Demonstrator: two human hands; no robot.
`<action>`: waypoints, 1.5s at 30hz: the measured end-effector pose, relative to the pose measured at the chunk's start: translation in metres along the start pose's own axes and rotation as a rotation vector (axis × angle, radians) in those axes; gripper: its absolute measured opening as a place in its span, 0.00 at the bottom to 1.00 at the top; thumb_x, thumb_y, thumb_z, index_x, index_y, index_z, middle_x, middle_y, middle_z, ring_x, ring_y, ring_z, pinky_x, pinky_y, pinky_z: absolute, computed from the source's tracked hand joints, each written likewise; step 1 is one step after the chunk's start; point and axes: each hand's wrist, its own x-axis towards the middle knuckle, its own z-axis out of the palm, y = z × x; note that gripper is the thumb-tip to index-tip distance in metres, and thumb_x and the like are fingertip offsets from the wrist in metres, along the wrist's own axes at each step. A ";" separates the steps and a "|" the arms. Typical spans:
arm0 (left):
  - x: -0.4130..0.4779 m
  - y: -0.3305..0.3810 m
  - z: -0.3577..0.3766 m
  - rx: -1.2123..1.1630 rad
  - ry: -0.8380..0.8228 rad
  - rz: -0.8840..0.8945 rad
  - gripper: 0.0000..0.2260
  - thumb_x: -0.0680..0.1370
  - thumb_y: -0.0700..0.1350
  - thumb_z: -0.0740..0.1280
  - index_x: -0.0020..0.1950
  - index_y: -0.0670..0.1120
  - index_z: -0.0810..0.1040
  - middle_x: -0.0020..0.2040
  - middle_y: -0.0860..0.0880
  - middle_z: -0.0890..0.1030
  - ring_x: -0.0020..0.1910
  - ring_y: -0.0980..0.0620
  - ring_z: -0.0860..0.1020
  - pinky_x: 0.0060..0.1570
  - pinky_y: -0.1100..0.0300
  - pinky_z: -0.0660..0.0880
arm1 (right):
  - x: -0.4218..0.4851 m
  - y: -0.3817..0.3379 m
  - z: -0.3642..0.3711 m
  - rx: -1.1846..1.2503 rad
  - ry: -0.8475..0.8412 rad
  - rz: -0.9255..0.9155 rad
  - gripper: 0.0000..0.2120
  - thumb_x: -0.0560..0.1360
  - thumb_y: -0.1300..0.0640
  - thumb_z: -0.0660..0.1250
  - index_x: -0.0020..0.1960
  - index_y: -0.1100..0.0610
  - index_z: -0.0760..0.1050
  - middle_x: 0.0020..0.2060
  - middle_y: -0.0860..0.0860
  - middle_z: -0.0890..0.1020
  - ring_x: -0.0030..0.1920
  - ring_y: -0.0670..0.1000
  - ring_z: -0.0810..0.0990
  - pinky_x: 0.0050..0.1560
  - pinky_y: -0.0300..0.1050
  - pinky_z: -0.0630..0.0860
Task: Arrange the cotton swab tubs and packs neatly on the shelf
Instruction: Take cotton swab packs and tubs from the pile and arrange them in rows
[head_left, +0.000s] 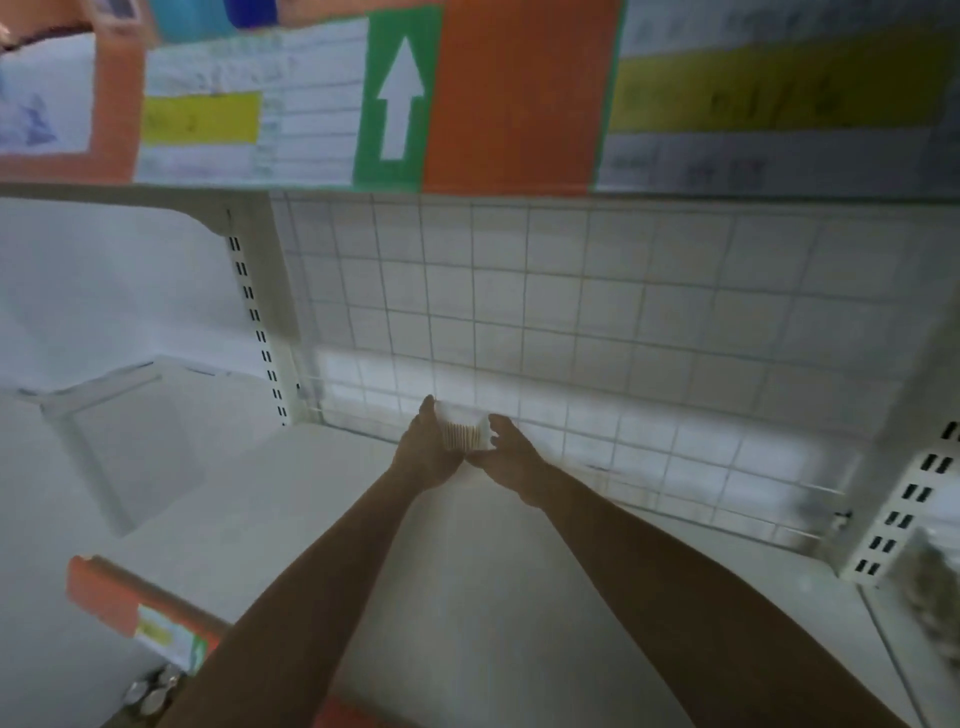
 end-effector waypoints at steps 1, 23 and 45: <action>-0.008 0.009 -0.006 -0.036 -0.021 0.012 0.31 0.71 0.51 0.67 0.67 0.38 0.60 0.55 0.47 0.73 0.54 0.46 0.77 0.54 0.51 0.76 | 0.002 -0.001 0.002 0.013 -0.013 -0.003 0.25 0.75 0.64 0.65 0.70 0.58 0.62 0.61 0.53 0.71 0.62 0.53 0.70 0.63 0.48 0.70; -0.088 0.090 0.011 -0.577 -0.001 0.174 0.09 0.75 0.42 0.70 0.54 0.48 0.77 0.51 0.51 0.80 0.46 0.56 0.79 0.47 0.63 0.76 | -0.091 0.028 -0.062 0.255 0.618 -0.081 0.04 0.76 0.54 0.65 0.44 0.52 0.79 0.39 0.48 0.81 0.45 0.51 0.81 0.53 0.53 0.78; -0.316 0.314 0.137 -0.745 -0.109 0.354 0.13 0.73 0.48 0.72 0.57 0.50 0.80 0.48 0.55 0.83 0.45 0.58 0.81 0.48 0.57 0.78 | -0.380 0.114 -0.252 0.072 0.898 -0.172 0.16 0.72 0.60 0.72 0.58 0.55 0.75 0.34 0.42 0.71 0.36 0.40 0.71 0.40 0.27 0.68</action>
